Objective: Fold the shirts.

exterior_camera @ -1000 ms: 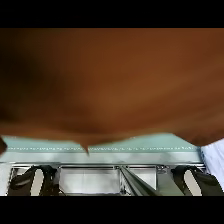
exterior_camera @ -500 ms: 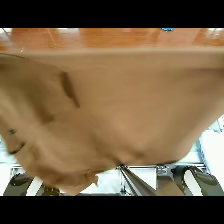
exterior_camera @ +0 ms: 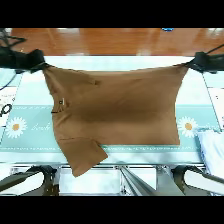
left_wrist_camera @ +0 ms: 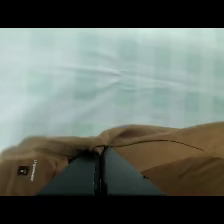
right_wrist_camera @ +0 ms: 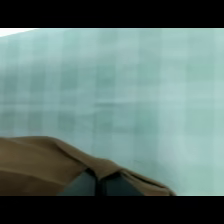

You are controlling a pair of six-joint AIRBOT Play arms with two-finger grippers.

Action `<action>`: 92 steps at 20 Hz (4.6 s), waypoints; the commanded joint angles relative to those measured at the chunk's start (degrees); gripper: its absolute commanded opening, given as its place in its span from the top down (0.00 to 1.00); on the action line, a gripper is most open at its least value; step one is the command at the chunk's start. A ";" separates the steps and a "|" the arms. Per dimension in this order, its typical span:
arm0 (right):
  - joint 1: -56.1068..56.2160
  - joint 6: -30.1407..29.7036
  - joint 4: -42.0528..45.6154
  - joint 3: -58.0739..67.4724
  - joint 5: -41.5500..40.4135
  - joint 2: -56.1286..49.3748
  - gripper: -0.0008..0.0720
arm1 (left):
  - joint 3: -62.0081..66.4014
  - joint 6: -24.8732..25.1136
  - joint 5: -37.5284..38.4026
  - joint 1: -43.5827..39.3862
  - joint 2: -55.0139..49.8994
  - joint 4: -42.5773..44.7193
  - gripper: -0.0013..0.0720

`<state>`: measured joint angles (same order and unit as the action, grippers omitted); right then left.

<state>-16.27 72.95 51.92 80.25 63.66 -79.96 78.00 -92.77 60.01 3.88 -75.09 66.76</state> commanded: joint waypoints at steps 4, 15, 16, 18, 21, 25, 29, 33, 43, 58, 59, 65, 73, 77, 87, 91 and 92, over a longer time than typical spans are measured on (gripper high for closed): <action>0.02 -0.17 -4.94 13.97 4.76 -20.96 0.96 | -0.28 -7.34 -9.86 -1.05 -10.91 -1.29 0.96; -1.95 -2.36 -0.70 5.60 19.08 -16.33 0.96 | -10.56 2.54 17.20 0.79 -4.39 3.45 0.96; -1.95 -2.36 -0.17 3.26 19.41 -16.22 0.96 | -13.14 2.56 17.16 0.76 -4.20 3.56 0.96; -1.95 -2.34 1.97 -0.02 19.78 -16.24 0.96 | -17.44 3.37 17.16 0.81 -4.17 3.61 0.96; -1.95 -1.79 6.58 -1.84 19.96 -16.24 0.96 | -21.20 3.65 16.33 0.79 -4.17 3.78 0.96; -1.95 0.81 12.61 -1.88 20.17 -16.26 0.96 | -21.81 3.63 13.94 0.76 -4.17 3.76 0.96; -1.66 1.55 14.29 -1.88 20.20 -16.70 0.96 | -21.81 3.63 13.33 0.74 -4.17 3.74 0.96; -1.66 2.49 14.32 -1.88 19.89 -18.45 0.96 | -21.81 3.63 13.33 0.72 -4.17 3.30 0.96; -7.58 1.38 8.63 -4.20 15.91 -12.20 0.42 | -24.46 1.01 17.07 2.05 4.87 16.61 0.29; -14.58 -8.94 -13.64 -38.16 6.29 12.81 0.42 | -60.02 3.74 12.46 18.71 25.40 -7.78 0.29; -14.56 -9.03 -13.66 -38.18 6.64 12.81 0.42 | -59.95 3.56 12.52 18.71 25.40 -7.28 0.29; -14.56 -9.03 -13.86 -38.16 7.06 12.81 0.42 | -59.12 2.67 13.05 21.00 25.40 -4.61 0.29; -14.56 -9.03 -13.88 -38.18 6.67 12.81 0.42 | -62.03 2.01 7.93 15.45 21.73 -8.92 0.29; -15.08 -9.01 -12.96 -38.16 6.01 12.79 0.42 | -65.48 3.93 5.77 9.90 20.44 -11.76 0.75; -15.28 5.97 18.25 -46.01 18.45 12.70 0.42 | -62.27 6.62 8.20 10.01 23.82 -17.31 0.96; -15.34 7.89 23.06 -46.16 16.87 13.94 0.42 | -62.29 6.62 8.24 10.01 23.89 -17.31 0.96; -15.34 8.28 25.38 -46.16 17.14 14.64 0.42 | -62.29 6.60 8.20 10.01 23.89 -17.33 0.96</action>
<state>-31.57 79.75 71.64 34.65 80.51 -66.41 15.64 -86.28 67.64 13.91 -51.42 50.13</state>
